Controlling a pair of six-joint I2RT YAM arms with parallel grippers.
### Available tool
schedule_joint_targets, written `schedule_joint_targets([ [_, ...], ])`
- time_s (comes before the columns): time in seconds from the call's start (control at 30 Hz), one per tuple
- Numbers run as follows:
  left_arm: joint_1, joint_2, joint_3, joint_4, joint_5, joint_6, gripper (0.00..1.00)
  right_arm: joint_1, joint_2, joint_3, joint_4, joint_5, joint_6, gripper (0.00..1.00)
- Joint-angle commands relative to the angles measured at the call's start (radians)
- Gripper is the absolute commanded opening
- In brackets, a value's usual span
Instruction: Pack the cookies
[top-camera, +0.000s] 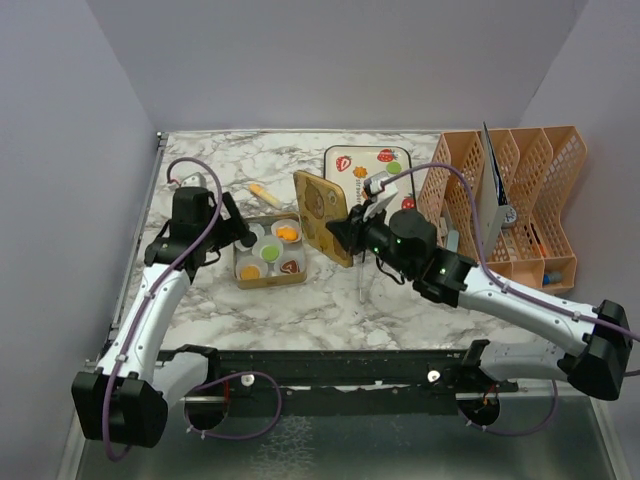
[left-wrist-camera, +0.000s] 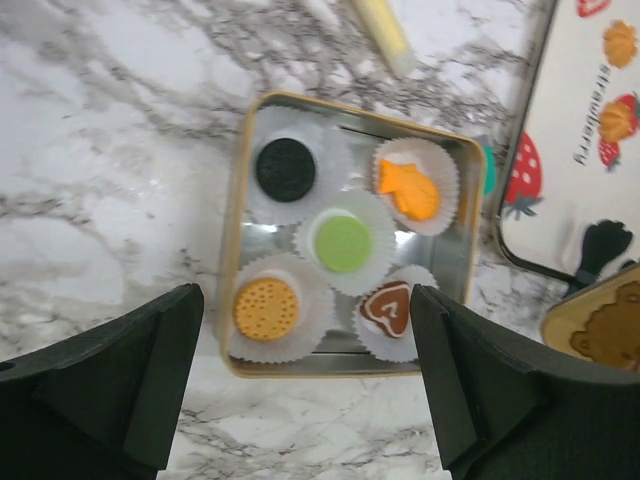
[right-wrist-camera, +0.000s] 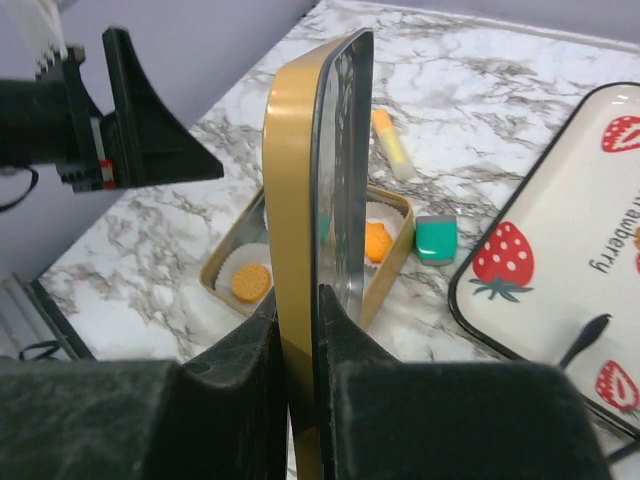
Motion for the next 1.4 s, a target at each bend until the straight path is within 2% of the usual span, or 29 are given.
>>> schedule_joint_targets([
  [0.0, 0.107, -0.085, -0.085, 0.017, -0.031, -0.003, 0.92, -0.085, 0.096, 0.087, 0.023, -0.286, 0.132, 0.01],
  [0.17, 0.115, -0.107, -0.112, 0.025, -0.086, -0.006, 0.93, -0.101, 0.248, 0.188, 0.027, -0.392, 0.199, 0.01],
  [0.43, 0.123, -0.117, -0.134, 0.042, -0.136, -0.016, 0.94, -0.149, 0.446, 0.276, 0.139, -0.607, 0.381, 0.01],
  [0.67, 0.129, -0.112, -0.157, 0.077, -0.100, -0.017, 0.94, -0.162, 0.585, 0.310, 0.275, -0.708, 0.540, 0.01],
  [0.9, 0.144, -0.092, -0.191, 0.126, 0.010, -0.033, 0.94, -0.187, 0.746, 0.330, 0.453, -0.820, 0.740, 0.01],
  [1.1, 0.162, -0.039, -0.207, 0.145, 0.103, -0.037, 0.91, -0.202, 0.837, 0.311, 0.531, -0.824, 0.829, 0.01],
  [1.37, 0.190, 0.040, -0.214, 0.153, 0.188, -0.026, 0.89, -0.244, 0.859, 0.244, 0.566, -0.775, 0.865, 0.01],
])
